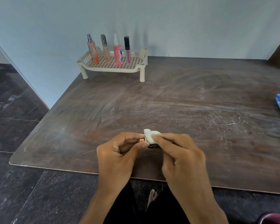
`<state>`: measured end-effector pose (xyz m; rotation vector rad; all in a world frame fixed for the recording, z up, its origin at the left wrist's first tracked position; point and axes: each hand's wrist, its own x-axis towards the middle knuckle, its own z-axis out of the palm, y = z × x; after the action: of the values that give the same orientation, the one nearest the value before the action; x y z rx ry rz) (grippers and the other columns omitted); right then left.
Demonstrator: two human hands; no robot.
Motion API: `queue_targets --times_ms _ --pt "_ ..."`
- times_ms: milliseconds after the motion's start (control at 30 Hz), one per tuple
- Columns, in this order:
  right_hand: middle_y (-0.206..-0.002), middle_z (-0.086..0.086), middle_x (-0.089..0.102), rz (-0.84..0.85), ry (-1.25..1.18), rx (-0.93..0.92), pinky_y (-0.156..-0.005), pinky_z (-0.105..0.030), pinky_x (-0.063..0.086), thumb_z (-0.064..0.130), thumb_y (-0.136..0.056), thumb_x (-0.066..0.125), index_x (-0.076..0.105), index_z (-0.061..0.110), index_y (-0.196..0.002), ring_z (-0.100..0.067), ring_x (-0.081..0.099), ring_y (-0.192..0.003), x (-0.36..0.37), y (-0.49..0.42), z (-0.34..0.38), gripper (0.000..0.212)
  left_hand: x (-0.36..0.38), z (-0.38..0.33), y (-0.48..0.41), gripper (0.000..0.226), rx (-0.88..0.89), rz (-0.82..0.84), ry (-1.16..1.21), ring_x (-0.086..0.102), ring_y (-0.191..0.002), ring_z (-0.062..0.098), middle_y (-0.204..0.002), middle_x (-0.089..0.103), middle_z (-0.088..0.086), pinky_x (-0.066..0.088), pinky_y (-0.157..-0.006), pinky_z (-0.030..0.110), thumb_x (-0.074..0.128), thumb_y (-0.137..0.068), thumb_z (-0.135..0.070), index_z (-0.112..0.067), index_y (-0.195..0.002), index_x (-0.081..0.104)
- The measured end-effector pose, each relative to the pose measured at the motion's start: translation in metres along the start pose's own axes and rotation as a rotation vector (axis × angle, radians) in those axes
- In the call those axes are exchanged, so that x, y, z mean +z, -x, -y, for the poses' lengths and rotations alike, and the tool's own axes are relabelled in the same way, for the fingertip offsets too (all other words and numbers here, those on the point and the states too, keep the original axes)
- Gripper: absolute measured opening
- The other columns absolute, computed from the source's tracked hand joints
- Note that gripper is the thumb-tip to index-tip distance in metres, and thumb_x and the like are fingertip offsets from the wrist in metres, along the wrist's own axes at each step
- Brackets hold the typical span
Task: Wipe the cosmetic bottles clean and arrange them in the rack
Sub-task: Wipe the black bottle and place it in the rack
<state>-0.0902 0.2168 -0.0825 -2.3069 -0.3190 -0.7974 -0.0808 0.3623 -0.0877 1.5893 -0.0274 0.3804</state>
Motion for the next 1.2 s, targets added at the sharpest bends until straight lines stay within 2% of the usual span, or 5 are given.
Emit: queue_targets --times_ms 167,433,700,1000,1200 --pt "-0.092 0.003 0.073 0.032 0.077 0.164 -0.080 -0.020 0.048 -0.021 -0.072 0.069 0.076 0.010 -0.106 -0.018 0.066 -0.084 -0.011 0.006 -0.026 0.047 0.000 0.001 -0.003 0.014 -0.021 0.012 0.007 0.077 -0.077 0.016 -0.082 0.079 0.000 0.059 -0.072 0.021 0.079 -0.072 -0.013 -0.015 -0.085 0.077" --pt "-0.100 0.002 0.072 -0.028 0.009 -0.056 -0.074 -0.021 0.050 0.004 -0.085 0.048 0.077 0.009 -0.104 -0.018 0.064 -0.089 0.010 -0.002 0.015 0.036 -0.001 -0.001 0.000 0.016 -0.022 -0.016 -0.001 0.077 -0.073 0.013 -0.078 0.079 -0.003 0.058 -0.068 0.017 0.079 -0.069 -0.017 -0.015 -0.084 0.076" --pt "-0.093 0.000 0.074 0.029 0.142 0.114 -0.078 -0.021 0.047 -0.022 -0.071 0.067 0.077 0.007 -0.104 -0.022 0.066 -0.083 -0.006 -0.001 -0.030 0.045 0.001 0.001 0.002 0.014 -0.012 -0.002 -0.030 0.077 -0.078 0.012 -0.082 0.079 -0.004 0.058 -0.072 0.018 0.079 -0.072 -0.017 -0.015 -0.086 0.077" --pt "-0.102 -0.001 0.073 -0.013 0.059 -0.081 -0.072 -0.026 0.056 -0.004 -0.079 0.059 0.077 0.006 -0.105 -0.021 0.065 -0.090 0.013 0.001 0.009 0.032 0.001 0.000 0.002 0.015 -0.010 -0.033 -0.044 0.076 -0.074 0.010 -0.079 0.078 -0.006 0.058 -0.069 0.017 0.077 -0.069 -0.021 -0.018 -0.083 0.076" --pt "-0.102 0.001 0.072 -0.032 0.105 0.143 -0.084 -0.017 0.046 -0.011 -0.085 0.062 0.074 0.008 -0.112 -0.021 0.065 -0.091 0.000 0.008 -0.027 0.036 0.004 0.005 0.002 0.019 0.011 -0.061 -0.083 0.077 -0.081 0.010 -0.084 0.079 -0.006 0.058 -0.075 0.017 0.080 -0.074 -0.017 -0.012 -0.092 0.079"
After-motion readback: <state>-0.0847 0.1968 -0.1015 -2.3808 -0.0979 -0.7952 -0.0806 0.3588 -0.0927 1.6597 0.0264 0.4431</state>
